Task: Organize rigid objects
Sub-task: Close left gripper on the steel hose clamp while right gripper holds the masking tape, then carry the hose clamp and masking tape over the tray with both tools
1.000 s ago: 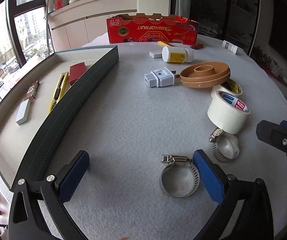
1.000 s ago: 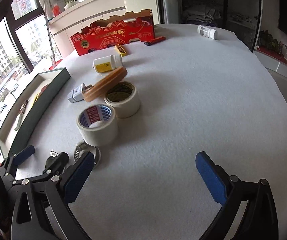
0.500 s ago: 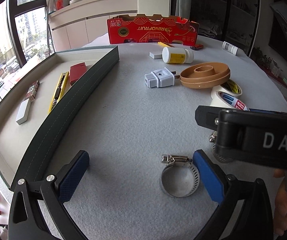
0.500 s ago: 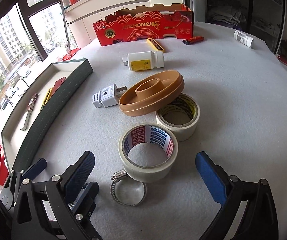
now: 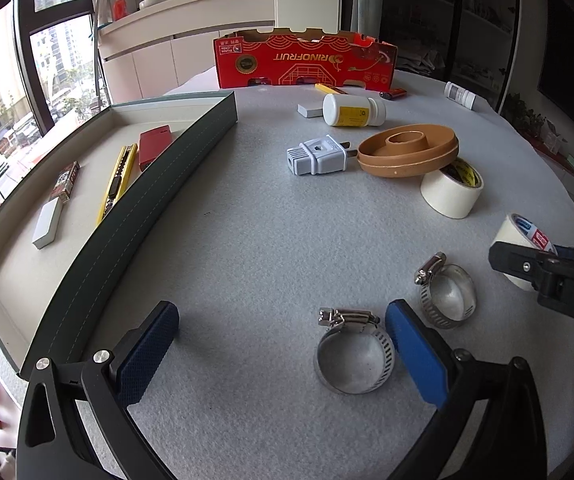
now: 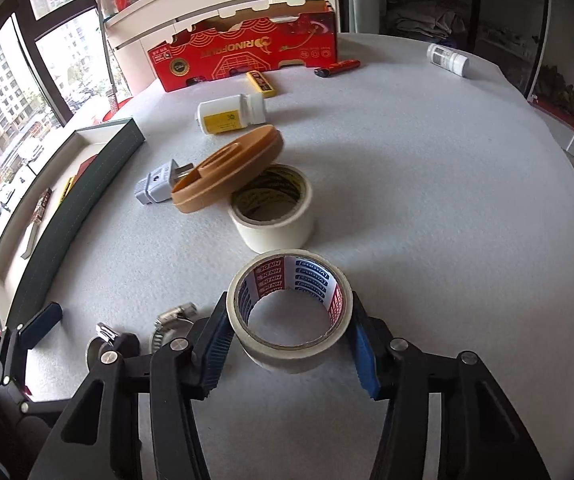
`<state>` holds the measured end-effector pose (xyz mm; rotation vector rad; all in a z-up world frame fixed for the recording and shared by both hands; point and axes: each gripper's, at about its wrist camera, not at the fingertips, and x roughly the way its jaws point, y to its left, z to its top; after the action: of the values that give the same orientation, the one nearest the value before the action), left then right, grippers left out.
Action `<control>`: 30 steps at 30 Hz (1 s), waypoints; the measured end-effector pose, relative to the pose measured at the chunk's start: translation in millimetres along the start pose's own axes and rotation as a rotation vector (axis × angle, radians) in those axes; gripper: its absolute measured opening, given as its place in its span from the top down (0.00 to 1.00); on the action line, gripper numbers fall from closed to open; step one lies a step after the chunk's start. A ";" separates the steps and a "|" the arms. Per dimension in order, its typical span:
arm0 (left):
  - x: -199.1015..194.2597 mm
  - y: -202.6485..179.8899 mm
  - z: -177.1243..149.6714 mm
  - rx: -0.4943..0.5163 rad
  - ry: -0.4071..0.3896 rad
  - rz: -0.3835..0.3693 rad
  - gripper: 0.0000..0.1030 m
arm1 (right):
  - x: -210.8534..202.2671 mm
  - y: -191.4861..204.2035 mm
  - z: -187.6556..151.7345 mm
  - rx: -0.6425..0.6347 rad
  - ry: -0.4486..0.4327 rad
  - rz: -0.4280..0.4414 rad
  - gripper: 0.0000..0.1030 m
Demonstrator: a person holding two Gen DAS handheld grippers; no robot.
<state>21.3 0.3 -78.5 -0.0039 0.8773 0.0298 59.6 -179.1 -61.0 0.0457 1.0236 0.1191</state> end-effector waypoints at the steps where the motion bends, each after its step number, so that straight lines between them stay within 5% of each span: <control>1: 0.0 -2.1 0.2 0.006 0.002 -0.006 0.00 | -3.6 -8.1 -5.2 0.003 -0.001 -0.024 0.47; 13: -0.5 -22.1 2.5 0.042 0.039 -0.039 0.02 | -11.0 -29.9 -19.1 0.008 -0.050 -0.121 0.46; 15: -2.9 -24.1 2.6 0.054 0.039 -0.054 0.09 | -11.2 -30.0 -19.8 0.003 -0.052 -0.121 0.46; 20: -13.1 -30.5 1.0 0.106 0.022 -0.089 0.64 | -11.6 -28.6 -19.9 0.001 -0.048 -0.123 0.47; 30: -17.9 -14.6 0.1 0.045 0.049 -0.079 0.64 | -20.4 -26.8 -26.7 0.000 -0.045 -0.119 0.47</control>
<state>10.4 -14.7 -64.9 0.0027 0.9257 -0.0644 28.4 -208.6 -60.2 -0.0126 0.9787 0.0095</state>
